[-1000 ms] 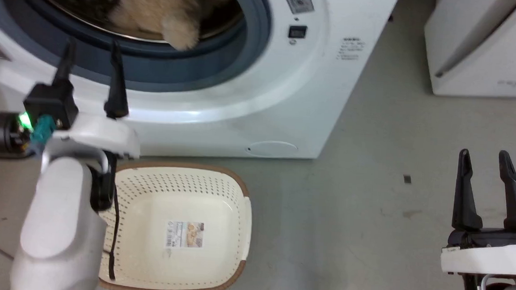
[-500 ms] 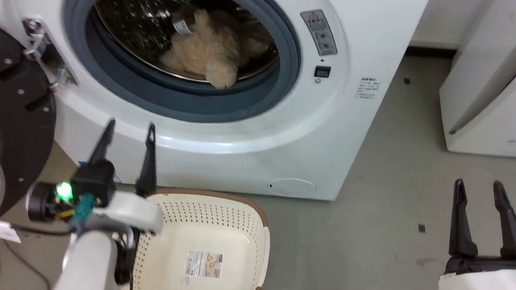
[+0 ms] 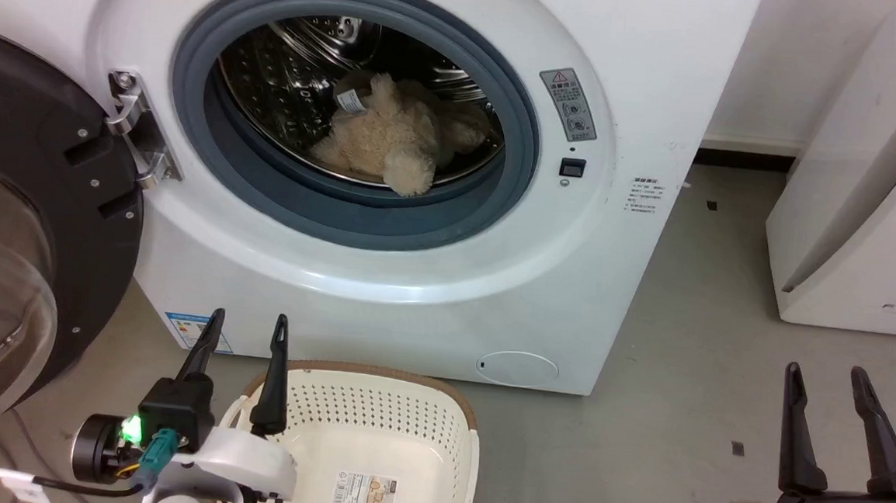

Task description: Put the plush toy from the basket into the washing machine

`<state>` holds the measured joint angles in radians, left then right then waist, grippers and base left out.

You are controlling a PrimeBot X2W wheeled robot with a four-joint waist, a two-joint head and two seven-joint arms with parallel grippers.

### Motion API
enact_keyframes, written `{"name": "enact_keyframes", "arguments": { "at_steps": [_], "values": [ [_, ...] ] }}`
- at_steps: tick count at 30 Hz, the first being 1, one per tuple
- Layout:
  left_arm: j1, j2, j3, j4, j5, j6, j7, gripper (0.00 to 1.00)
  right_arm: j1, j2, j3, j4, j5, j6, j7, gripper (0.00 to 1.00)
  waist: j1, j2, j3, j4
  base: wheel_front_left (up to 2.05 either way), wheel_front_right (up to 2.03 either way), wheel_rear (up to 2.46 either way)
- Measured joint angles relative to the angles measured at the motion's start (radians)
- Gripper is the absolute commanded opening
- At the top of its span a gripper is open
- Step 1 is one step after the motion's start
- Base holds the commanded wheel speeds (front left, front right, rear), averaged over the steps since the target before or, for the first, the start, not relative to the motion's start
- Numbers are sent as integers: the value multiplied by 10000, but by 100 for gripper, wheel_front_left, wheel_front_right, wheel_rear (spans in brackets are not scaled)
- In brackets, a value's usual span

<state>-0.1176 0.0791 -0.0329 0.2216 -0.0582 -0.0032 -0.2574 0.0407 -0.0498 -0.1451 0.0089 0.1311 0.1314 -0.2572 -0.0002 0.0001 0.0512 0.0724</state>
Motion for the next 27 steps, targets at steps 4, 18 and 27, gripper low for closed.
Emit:
{"name": "enact_keyframes", "arguments": {
  "at_steps": [4,18,27],
  "values": [
    [109,-59,136,-59,-113,-104,0,100,22,0,-33,15,0,0,0,100,1,0,-107,87,0,0,0],
    [155,-94,171,-109,-138,-267,148,0,80,0,21,59,0,0,119,0,1,0,-207,66,0,0,0],
    [158,-96,174,-272,-94,-265,334,0,70,0,130,56,-88,0,324,0,1,0,-230,5,0,0,0]
  ]
}}
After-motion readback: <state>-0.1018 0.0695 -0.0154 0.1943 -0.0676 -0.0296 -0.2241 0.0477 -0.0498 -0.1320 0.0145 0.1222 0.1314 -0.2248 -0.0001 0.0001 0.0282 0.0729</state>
